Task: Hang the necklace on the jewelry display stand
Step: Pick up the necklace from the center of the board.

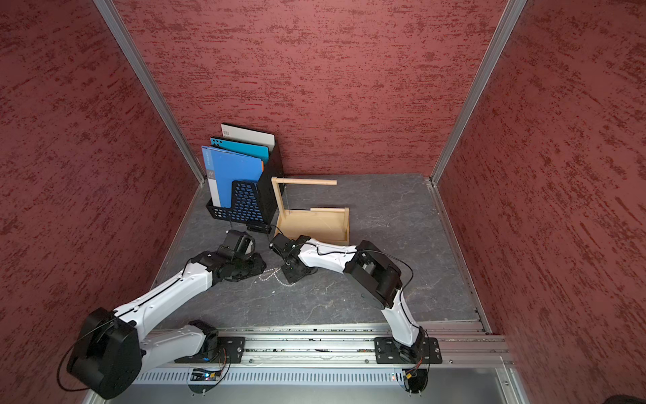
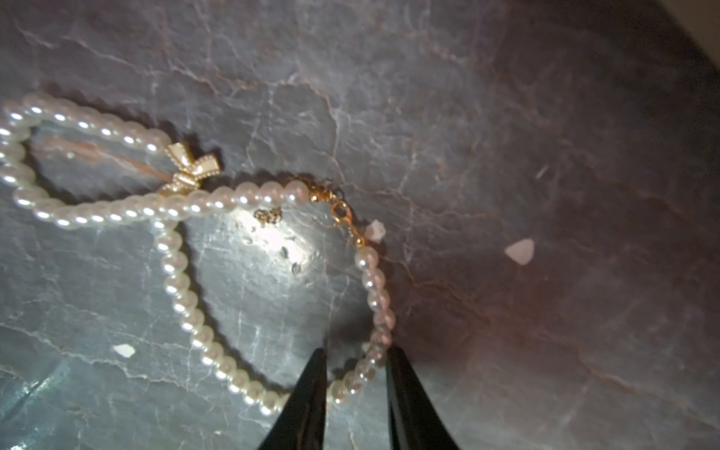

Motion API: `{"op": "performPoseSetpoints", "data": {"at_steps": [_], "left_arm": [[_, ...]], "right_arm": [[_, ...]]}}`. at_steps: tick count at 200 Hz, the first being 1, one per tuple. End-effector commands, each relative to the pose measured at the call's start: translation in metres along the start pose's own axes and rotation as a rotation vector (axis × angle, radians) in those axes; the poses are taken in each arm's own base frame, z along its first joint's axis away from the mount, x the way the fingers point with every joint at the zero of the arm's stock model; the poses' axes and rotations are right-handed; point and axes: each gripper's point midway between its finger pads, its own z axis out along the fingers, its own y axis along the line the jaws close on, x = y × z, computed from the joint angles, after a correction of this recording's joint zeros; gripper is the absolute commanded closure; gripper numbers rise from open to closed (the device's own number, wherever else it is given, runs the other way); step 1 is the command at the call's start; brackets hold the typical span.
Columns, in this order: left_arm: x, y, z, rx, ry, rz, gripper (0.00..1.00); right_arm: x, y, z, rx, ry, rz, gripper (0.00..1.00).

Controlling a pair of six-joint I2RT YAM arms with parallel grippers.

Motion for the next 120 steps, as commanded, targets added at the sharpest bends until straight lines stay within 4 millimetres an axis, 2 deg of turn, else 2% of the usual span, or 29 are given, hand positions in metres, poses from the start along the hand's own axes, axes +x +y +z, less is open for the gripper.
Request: {"op": "performPoseSetpoints", "data": {"at_steps": [1, 24, 62, 88, 120], "left_arm": [[-0.006, -0.004, -0.006, 0.018, -0.022, 0.024, 0.61], [-0.007, -0.004, -0.008, 0.014, -0.029, 0.032, 0.61], [-0.011, -0.007, -0.013, 0.024, -0.051, 0.071, 0.6], [-0.017, -0.013, -0.02, 0.053, -0.083, 0.116, 0.59], [-0.024, -0.026, -0.03, 0.117, -0.138, 0.184, 0.58]], "right_arm": [[0.004, -0.002, 0.005, 0.023, 0.037, -0.014, 0.75], [0.005, -0.004, 0.001, 0.034, 0.032, -0.018, 0.85], [0.006, -0.012, -0.017, 0.064, -0.007, -0.023, 0.92], [0.002, -0.026, -0.038, 0.134, -0.058, -0.047, 0.96], [-0.011, -0.039, -0.076, 0.205, -0.165, -0.065, 0.98]]}}
